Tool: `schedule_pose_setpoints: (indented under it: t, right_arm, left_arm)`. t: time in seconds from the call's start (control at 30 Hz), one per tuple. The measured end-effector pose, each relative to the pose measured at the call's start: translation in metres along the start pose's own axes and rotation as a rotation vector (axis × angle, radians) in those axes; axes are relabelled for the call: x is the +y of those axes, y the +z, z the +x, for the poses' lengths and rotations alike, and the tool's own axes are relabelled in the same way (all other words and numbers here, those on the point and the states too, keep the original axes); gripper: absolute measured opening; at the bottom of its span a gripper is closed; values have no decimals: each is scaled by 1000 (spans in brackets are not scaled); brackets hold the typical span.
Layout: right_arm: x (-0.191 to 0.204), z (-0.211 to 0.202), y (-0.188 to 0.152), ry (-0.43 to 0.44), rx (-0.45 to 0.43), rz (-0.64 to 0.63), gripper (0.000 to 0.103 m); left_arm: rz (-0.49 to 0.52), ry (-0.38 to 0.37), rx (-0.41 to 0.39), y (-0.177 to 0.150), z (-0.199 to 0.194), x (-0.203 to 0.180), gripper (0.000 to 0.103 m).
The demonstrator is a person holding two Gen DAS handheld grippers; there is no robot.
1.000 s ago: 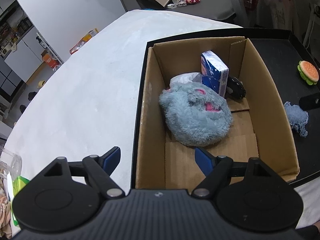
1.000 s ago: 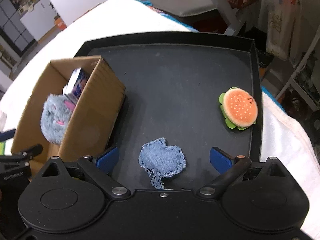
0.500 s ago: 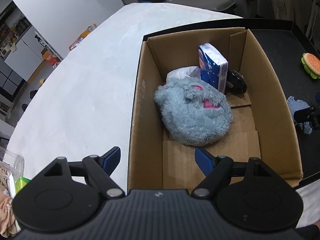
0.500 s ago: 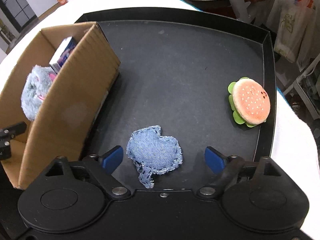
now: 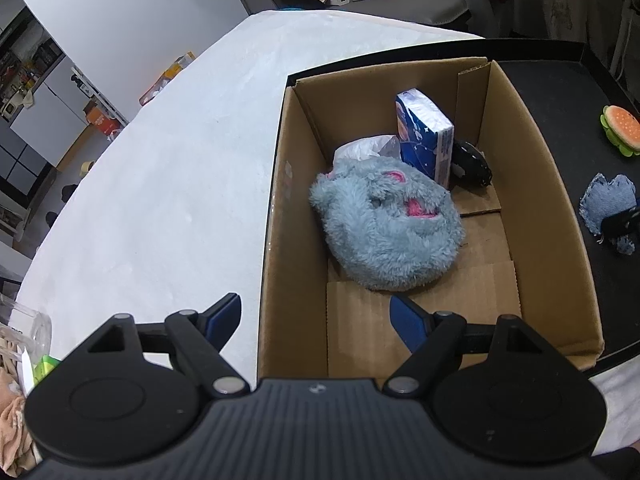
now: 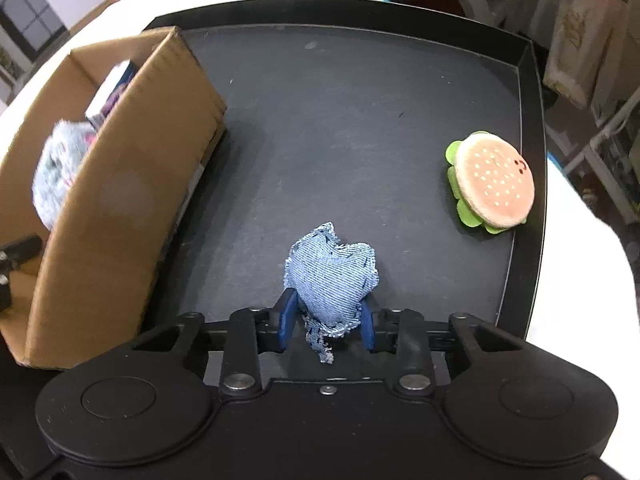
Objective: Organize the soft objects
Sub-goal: 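Lift the denim patch with the right gripper toward the box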
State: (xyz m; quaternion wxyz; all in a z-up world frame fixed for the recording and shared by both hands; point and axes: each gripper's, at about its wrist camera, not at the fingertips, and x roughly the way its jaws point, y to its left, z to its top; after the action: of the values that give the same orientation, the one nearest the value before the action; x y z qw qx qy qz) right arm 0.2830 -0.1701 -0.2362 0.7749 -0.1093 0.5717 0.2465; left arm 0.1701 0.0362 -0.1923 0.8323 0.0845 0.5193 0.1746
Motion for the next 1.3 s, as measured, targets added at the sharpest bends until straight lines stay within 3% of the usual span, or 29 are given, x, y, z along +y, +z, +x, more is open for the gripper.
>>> schedule_pose_setpoints:
  t: [0.43,0.83,1.3]
  right_arm:
    - [0,-25,-1,31,-69,11,18]
    - [4,-55,11,37,-126,-3,18]
    - [38,-86,27,-15,-173,-63,18]
  left_arm:
    - [-12,-13,-26,-2,-5,5,80]
    - [-48,-51,-44,-3,-6,13,80]
    - [-89,-136,-38,-6,-4,24,80]
